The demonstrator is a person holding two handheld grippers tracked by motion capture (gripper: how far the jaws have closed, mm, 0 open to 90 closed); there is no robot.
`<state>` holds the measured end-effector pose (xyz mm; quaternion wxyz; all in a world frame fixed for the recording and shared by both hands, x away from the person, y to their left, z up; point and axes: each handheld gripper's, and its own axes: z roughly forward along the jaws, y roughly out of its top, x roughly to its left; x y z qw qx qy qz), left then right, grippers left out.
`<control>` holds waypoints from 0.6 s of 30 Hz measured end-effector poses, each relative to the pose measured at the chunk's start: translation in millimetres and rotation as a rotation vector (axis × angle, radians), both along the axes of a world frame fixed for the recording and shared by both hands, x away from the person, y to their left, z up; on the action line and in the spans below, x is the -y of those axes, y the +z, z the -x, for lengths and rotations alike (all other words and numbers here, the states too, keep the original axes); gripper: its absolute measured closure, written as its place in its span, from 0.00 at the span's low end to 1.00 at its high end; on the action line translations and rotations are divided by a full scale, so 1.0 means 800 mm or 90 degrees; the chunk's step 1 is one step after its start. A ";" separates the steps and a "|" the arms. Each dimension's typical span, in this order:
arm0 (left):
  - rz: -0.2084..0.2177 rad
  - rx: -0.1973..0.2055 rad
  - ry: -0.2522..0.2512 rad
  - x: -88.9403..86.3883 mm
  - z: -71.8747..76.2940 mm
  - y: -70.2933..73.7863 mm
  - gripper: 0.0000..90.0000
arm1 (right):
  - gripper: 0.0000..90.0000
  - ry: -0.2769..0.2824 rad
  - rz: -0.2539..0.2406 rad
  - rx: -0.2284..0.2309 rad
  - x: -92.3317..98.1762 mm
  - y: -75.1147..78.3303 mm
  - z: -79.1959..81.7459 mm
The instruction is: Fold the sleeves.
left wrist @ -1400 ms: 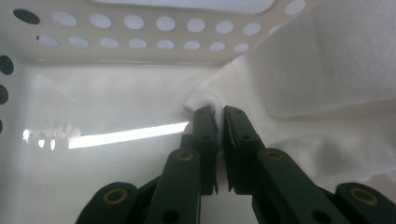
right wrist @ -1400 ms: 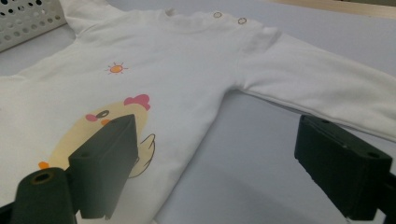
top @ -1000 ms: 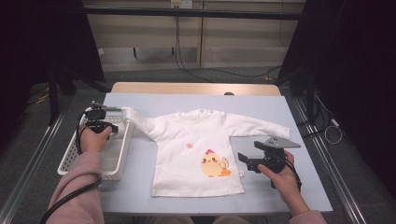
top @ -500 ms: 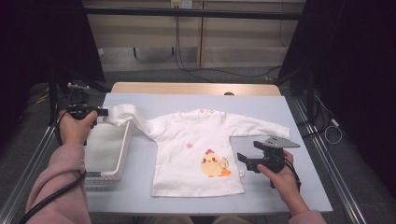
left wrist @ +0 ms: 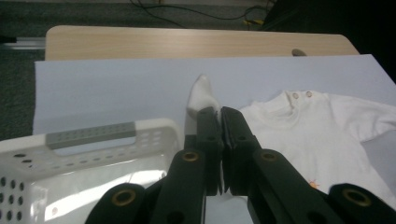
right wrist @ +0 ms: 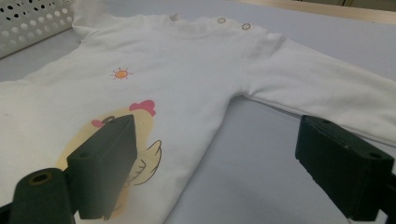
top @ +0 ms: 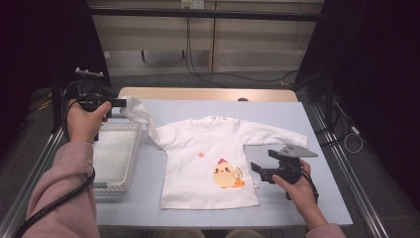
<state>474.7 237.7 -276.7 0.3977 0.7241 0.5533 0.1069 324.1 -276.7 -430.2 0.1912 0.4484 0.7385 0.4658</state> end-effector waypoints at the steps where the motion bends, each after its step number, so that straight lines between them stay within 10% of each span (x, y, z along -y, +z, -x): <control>1: 0.004 -0.002 -0.004 0.004 0.000 0.002 0.97 | 0.14 0.001 0.001 0.002 0.000 0.000 0.000; 18: -0.001 -0.001 -0.064 0.057 -0.006 0.023 0.97 | 0.14 -0.001 0.001 0.001 0.001 0.001 0.000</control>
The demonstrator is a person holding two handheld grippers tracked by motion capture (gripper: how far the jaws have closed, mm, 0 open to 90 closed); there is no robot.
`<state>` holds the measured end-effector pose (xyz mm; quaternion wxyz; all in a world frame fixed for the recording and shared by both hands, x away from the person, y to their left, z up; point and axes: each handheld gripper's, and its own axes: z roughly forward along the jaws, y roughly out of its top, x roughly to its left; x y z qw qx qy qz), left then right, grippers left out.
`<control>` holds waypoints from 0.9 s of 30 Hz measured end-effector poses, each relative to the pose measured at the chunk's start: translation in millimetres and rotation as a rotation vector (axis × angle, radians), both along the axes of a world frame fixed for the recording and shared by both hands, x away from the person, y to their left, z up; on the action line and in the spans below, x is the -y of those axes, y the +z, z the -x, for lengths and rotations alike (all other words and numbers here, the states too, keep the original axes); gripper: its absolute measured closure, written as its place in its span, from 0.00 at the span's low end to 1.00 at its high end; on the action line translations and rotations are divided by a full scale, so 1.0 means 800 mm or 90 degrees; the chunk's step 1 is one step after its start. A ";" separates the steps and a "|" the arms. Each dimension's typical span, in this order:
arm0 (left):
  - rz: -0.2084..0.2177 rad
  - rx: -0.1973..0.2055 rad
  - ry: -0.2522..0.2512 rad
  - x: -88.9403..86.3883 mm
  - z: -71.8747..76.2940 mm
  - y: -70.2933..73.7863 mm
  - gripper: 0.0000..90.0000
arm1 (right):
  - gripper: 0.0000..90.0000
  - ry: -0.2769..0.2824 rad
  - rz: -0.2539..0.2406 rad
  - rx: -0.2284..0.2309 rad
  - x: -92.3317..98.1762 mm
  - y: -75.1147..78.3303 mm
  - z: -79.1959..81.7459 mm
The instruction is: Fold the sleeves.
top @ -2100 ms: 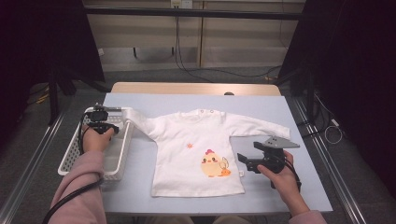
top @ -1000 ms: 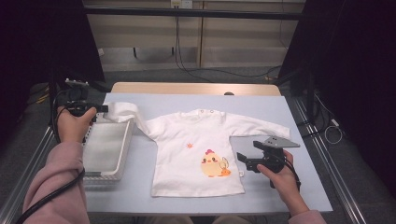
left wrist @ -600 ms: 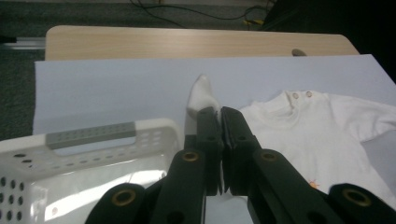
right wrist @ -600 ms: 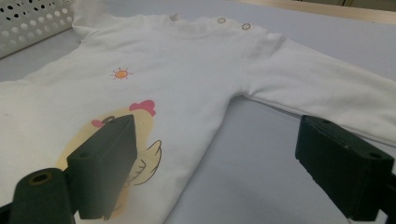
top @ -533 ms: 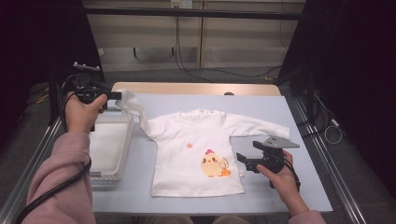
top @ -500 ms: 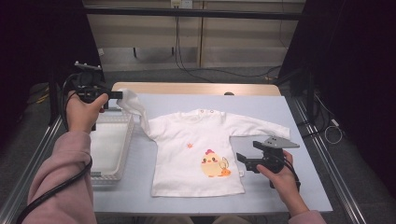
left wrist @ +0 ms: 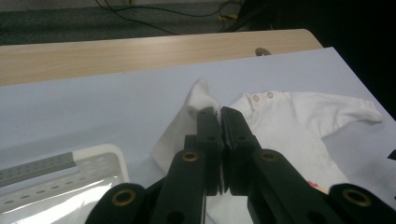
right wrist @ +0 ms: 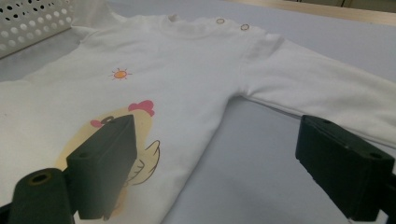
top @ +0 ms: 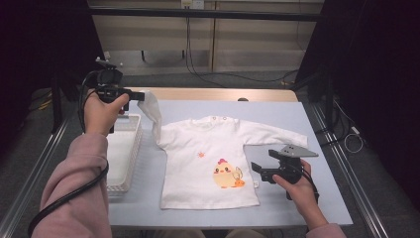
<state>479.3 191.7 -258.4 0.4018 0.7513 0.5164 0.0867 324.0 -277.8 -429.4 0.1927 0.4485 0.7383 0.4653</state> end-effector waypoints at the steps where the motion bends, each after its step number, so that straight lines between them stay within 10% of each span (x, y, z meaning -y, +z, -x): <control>1: 0.000 -0.006 -0.003 0.004 0.000 0.000 0.97 | 0.14 0.000 0.000 0.001 0.000 0.000 0.000; 27: -0.018 0.006 -0.059 0.077 -0.006 0.033 0.97 | 0.14 0.003 -0.008 0.004 -0.002 0.002 0.000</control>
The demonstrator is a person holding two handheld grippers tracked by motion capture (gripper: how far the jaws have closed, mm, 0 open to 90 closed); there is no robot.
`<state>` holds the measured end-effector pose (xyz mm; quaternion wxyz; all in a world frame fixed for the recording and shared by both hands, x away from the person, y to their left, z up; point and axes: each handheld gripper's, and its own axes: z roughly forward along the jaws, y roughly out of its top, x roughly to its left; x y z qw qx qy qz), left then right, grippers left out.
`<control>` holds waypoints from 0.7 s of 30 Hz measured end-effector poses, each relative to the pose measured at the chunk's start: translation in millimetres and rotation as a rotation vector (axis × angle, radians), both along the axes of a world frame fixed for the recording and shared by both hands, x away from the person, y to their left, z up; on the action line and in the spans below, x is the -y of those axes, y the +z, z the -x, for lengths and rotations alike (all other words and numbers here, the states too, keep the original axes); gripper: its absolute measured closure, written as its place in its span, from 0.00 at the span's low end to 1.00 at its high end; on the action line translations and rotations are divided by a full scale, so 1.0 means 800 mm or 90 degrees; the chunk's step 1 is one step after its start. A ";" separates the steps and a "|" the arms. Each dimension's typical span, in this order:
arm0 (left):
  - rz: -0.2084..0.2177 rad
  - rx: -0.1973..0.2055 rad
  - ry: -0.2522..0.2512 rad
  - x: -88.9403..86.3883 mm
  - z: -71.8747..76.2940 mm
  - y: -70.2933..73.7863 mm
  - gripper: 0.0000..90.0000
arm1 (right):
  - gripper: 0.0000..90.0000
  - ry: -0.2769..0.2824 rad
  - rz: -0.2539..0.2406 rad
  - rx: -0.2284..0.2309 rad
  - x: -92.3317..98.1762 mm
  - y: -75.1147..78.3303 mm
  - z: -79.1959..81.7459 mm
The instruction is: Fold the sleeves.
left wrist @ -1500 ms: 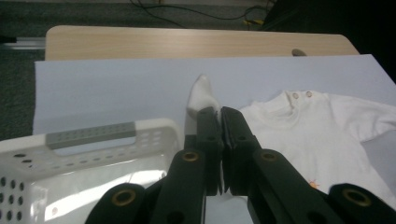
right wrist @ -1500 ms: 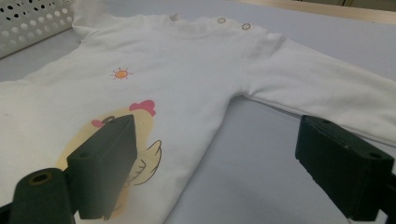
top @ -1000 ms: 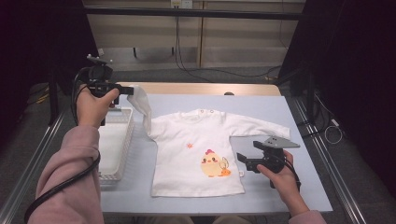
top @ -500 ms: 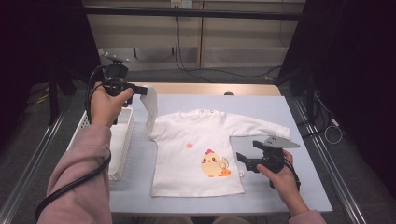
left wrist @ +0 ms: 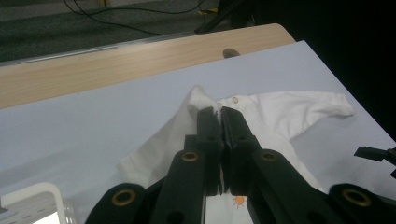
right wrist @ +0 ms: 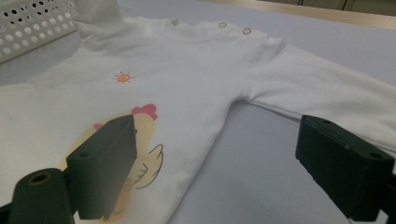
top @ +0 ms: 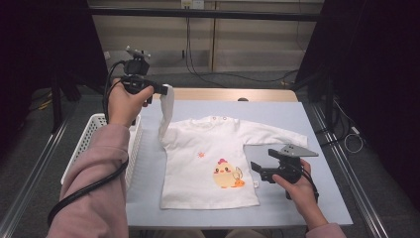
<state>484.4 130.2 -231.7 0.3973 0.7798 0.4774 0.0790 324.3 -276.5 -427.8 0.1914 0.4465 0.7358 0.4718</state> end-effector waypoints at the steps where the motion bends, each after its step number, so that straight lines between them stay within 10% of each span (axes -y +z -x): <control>1: 0.001 0.004 0.000 0.003 -0.001 0.002 0.97 | 0.14 0.001 0.000 0.000 0.000 0.000 0.000; 21: 0.024 -0.017 -0.031 0.064 -0.016 -0.022 0.97 | 0.14 0.004 0.000 0.004 0.001 0.000 -0.001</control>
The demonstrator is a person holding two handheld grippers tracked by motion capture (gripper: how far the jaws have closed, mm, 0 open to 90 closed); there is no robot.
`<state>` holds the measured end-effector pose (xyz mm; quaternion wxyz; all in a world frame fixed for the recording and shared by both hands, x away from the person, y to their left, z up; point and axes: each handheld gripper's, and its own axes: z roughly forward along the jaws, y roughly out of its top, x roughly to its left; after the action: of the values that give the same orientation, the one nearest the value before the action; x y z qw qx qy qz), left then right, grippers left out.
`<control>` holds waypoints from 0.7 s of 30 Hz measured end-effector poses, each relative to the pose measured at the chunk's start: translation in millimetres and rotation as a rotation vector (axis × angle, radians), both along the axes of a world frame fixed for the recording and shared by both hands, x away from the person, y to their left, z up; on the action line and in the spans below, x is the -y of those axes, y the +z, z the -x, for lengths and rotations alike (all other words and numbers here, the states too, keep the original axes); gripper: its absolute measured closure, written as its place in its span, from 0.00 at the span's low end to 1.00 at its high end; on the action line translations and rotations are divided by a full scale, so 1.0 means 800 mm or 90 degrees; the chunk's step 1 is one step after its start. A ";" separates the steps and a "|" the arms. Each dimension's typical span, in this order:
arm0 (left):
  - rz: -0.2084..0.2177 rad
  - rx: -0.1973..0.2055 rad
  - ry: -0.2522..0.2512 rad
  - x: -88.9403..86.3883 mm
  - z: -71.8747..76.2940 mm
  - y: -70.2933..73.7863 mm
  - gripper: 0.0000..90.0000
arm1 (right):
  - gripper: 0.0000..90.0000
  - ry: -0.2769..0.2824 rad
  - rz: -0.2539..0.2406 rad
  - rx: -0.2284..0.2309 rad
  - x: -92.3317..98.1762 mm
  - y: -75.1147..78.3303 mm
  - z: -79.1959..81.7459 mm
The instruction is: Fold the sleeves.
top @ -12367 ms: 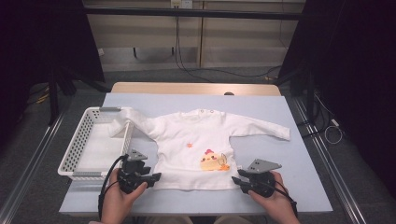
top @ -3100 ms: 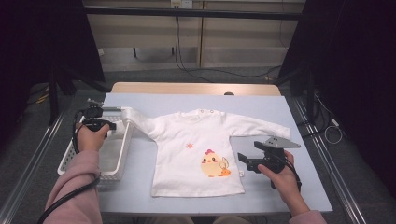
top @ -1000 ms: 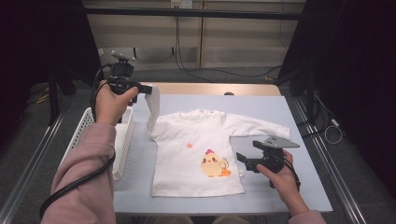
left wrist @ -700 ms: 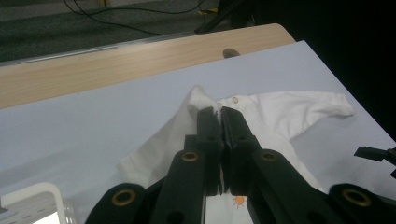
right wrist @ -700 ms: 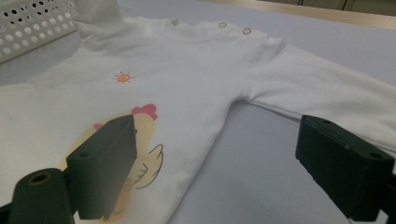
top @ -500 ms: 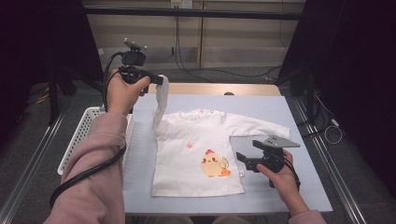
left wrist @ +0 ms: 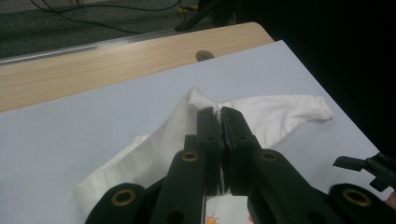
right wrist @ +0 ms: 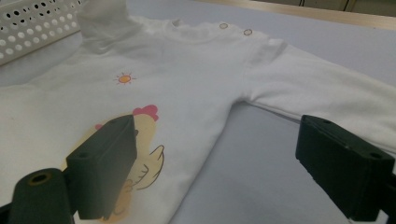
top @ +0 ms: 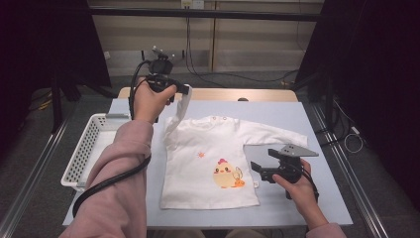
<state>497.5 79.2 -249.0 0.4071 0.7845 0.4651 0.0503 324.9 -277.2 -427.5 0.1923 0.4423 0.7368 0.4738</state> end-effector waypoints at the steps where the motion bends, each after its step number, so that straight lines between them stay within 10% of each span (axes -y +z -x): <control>1: 0.001 -0.001 0.001 0.002 -0.001 -0.002 0.97 | 0.14 -0.001 -0.001 -0.001 0.000 0.000 0.000; 21: 0.003 -0.023 0.001 0.031 -0.014 -0.038 0.97 | 0.14 0.001 0.000 -0.001 -0.001 0.000 0.000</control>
<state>509.0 54.7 -279.7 0.4008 0.7837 0.4733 0.0356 325.2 -276.4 -427.3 0.1914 0.4422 0.7371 0.4738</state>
